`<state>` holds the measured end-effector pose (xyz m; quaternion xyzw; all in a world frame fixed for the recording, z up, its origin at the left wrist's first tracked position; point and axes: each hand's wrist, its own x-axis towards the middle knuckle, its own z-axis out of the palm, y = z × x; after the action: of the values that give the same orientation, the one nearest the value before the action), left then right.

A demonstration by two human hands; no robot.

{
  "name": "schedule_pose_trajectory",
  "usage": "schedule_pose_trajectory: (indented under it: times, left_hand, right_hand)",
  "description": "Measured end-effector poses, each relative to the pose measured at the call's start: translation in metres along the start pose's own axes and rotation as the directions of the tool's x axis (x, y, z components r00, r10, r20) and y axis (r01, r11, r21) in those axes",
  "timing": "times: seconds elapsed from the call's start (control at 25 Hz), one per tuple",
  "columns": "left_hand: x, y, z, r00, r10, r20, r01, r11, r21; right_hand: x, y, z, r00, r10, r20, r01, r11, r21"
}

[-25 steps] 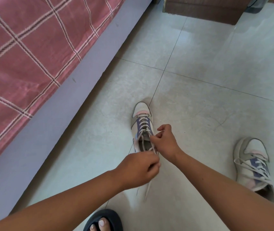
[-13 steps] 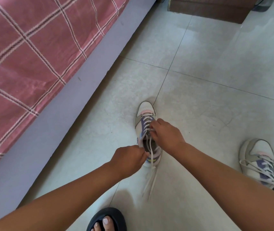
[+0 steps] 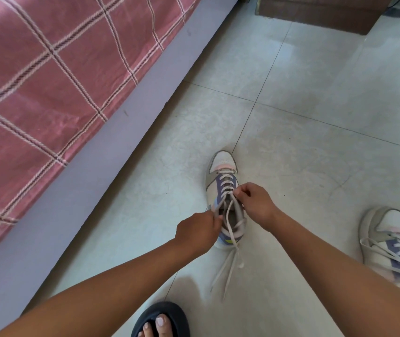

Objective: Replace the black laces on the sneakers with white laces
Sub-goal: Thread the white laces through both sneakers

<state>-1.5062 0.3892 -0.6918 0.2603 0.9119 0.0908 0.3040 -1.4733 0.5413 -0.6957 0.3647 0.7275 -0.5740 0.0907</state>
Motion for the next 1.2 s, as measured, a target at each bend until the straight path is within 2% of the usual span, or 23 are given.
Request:
schedule_pose_trajectory:
  times: [0.12,0.24,0.28,0.32,0.4,0.44,0.48,0.6,0.68,0.84,1.0,1.08,1.2]
  left_hand:
    - [0.002,-0.002,0.002,0.998,-0.051,-0.025,0.051,0.999,0.013]
    - [0.009,-0.003,0.001,0.996,-0.071,-0.056,0.073,0.997,0.027]
    - [0.012,-0.002,0.0,0.996,-0.074,-0.058,0.076,0.997,0.033]
    - [0.014,0.0,0.001,0.996,-0.079,-0.051,0.081,0.996,0.035]
    - [0.018,0.002,0.004,0.996,-0.086,-0.037,0.088,0.996,0.032]
    - [0.018,0.003,0.005,0.995,-0.088,-0.042,0.089,0.995,0.035]
    - [0.018,0.002,0.007,0.995,-0.088,-0.052,0.09,0.995,0.043]
    - [0.017,0.0,0.013,0.994,-0.071,-0.078,0.076,0.995,0.06]
    - [0.017,0.0,0.014,0.994,-0.065,-0.083,0.07,0.996,0.062]
    - [0.016,0.0,0.014,0.996,-0.061,-0.07,0.065,0.997,0.047]
    - [0.015,0.0,0.013,0.997,-0.052,-0.054,0.053,0.998,0.026]
    - [0.013,-0.001,0.014,0.997,-0.051,-0.051,0.052,0.999,0.01]
    - [0.01,-0.002,0.016,0.997,-0.059,-0.046,0.057,0.998,-0.033]
  right_hand:
    - [-0.007,0.014,0.008,0.991,-0.072,-0.114,0.067,0.997,-0.045]
    - [-0.004,0.009,0.009,0.983,-0.134,-0.13,0.11,0.979,-0.173]
    - [-0.001,0.01,0.008,0.988,-0.116,-0.104,0.102,0.987,-0.123]
    - [0.0,0.01,0.006,0.997,-0.062,-0.051,0.062,0.998,0.001]
    - [-0.004,0.012,0.001,0.992,0.058,0.115,-0.09,0.951,0.297]
    - [-0.005,0.016,0.0,0.985,0.079,0.151,-0.129,0.927,0.353]
    - [-0.006,0.019,-0.001,0.987,0.087,0.134,-0.128,0.931,0.342]
    - [-0.007,0.025,0.0,0.998,0.044,-0.052,-0.03,0.973,0.23]
    - [-0.009,0.025,0.004,0.996,0.014,-0.086,0.007,0.972,0.236]
    - [-0.01,0.025,0.006,0.998,-0.046,-0.043,0.054,0.973,0.224]
    - [-0.009,0.028,0.002,0.99,0.081,0.118,-0.128,0.865,0.485]
    - [-0.011,0.032,0.006,0.996,0.077,0.033,-0.084,0.9,0.427]
    - [-0.017,0.03,0.014,0.983,-0.042,-0.18,0.068,0.988,0.138]
